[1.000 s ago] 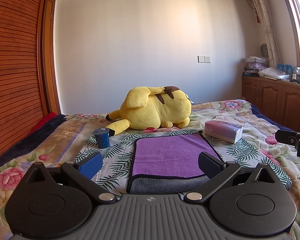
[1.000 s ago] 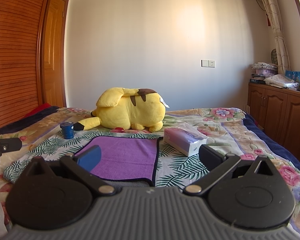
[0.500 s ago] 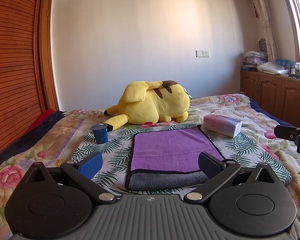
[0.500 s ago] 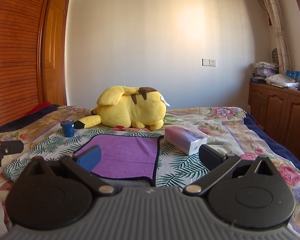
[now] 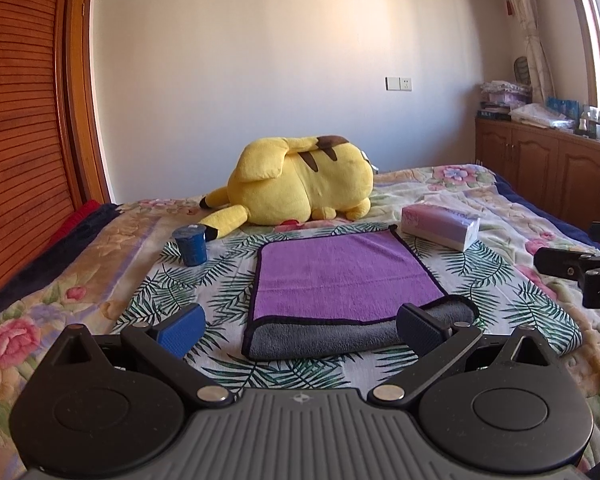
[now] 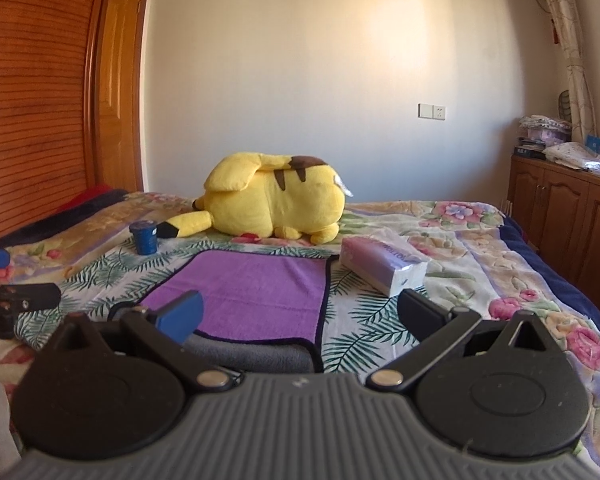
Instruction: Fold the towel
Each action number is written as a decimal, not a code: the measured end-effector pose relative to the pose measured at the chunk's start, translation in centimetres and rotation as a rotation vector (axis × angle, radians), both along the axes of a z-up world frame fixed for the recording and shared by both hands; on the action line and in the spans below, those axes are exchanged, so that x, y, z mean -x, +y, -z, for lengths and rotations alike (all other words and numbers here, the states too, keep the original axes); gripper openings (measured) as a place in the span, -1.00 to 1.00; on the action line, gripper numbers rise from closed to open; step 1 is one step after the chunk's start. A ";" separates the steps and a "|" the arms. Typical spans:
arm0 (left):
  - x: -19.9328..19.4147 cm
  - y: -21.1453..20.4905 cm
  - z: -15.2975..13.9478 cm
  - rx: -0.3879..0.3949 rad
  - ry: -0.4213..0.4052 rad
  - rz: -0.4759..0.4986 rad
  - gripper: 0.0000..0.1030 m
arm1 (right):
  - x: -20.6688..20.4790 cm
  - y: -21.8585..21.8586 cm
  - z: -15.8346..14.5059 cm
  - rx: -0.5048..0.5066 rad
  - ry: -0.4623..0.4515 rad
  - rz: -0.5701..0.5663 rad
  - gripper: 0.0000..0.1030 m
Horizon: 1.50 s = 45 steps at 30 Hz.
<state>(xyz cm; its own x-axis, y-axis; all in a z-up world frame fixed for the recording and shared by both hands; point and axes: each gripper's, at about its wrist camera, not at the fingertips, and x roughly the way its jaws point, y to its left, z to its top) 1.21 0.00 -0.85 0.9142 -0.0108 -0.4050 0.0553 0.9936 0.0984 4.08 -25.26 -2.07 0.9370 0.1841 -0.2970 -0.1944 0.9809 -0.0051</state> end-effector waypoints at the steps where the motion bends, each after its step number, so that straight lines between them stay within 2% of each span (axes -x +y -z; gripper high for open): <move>1: -0.1 0.0 0.1 -0.001 0.006 0.000 0.69 | -0.1 0.1 0.1 0.006 0.005 -0.005 0.99; 4: -0.4 0.0 0.3 0.000 0.026 -0.001 0.69 | -0.4 0.5 0.3 0.019 0.019 -0.022 0.97; 7: -0.7 0.1 0.5 0.004 0.045 -0.001 0.69 | -0.8 0.7 0.5 0.027 0.041 -0.043 0.68; 24: -3.1 0.1 1.3 0.018 0.100 0.039 0.68 | -3.9 0.8 1.7 0.031 0.140 -0.070 0.63; 31: -4.9 0.4 1.7 0.012 0.121 0.052 0.53 | -5.5 1.1 2.2 0.031 0.183 -0.084 0.62; 45: -8.5 2.0 2.6 0.006 0.151 0.034 0.42 | -8.3 1.6 3.4 0.038 0.235 -0.111 0.56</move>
